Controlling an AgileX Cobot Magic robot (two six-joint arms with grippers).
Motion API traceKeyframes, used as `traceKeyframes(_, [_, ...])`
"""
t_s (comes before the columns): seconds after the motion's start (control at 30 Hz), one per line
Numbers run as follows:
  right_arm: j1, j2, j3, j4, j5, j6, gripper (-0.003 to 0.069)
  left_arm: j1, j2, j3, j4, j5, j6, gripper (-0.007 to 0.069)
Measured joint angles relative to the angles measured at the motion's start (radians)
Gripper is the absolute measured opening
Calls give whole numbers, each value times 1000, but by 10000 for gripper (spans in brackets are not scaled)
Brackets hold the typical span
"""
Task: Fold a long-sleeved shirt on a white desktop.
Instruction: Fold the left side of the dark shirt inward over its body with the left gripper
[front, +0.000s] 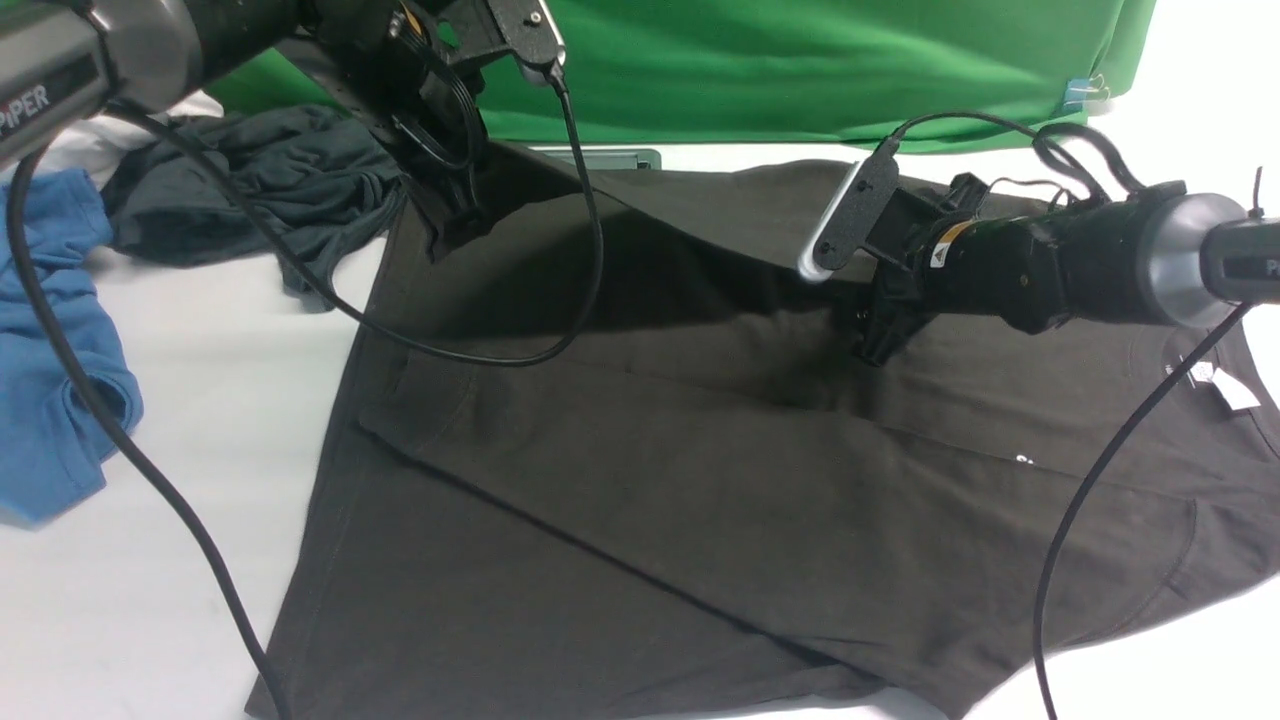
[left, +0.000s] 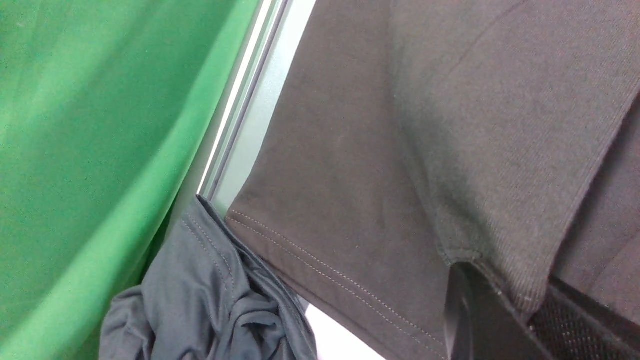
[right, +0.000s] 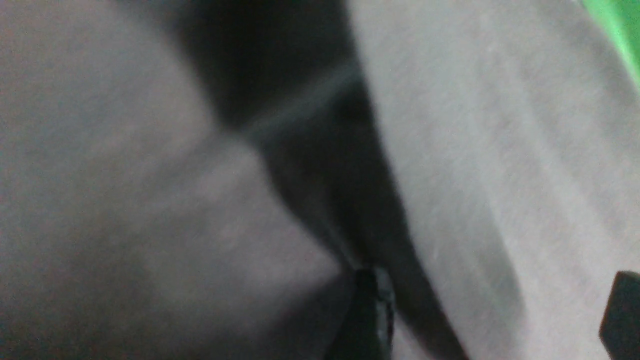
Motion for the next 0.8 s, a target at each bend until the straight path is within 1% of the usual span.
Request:
traceKeyframes(0.1, [0,9,0,0,-37,-9,552,0,0,0,-1,4,-10,43])
traceKeyframes(0.17, [0,12,0,0,-61,-15,500,0,0,0,-5,17,-9,43])
traceKeyframes(0.23, [0,12,0,0,-77,-18,426,0,-3,0,-8,26,-9,43])
traceKeyframes(0.3, [0,12,0,0,-91,-24,305,0,-11,0,-8,31,-9,43])
traceKeyframes(0.33, [0,12,0,0,-91,-24,305,0,-13,0,-9,33,-9,43])
traceKeyframes(0.37, [0,12,0,0,-91,-28,244,0,-18,0,-12,35,-9,43])
traceKeyframes(0.4, [0,12,0,0,-90,-35,158,0,-29,0,-14,38,-9,43])
traceKeyframes(0.43, [0,12,0,0,-89,-38,104,0,-38,0,-15,40,-9,43])
traceKeyframes(0.5, [0,12,-1,0,-76,-43,42,0,-55,0,-15,57,-9,43])
traceKeyframes(0.57, [0,10,-1,-1,-53,-44,30,0,-59,0,-16,75,-9,43])
traceKeyframes(0.7, [0,-31,-1,-1,80,-49,20,0,-62,25,-27,134,2,43])
traceKeyframes(0.8, [0,-70,-1,-1,178,-85,20,-9,-62,91,-18,151,21,43])
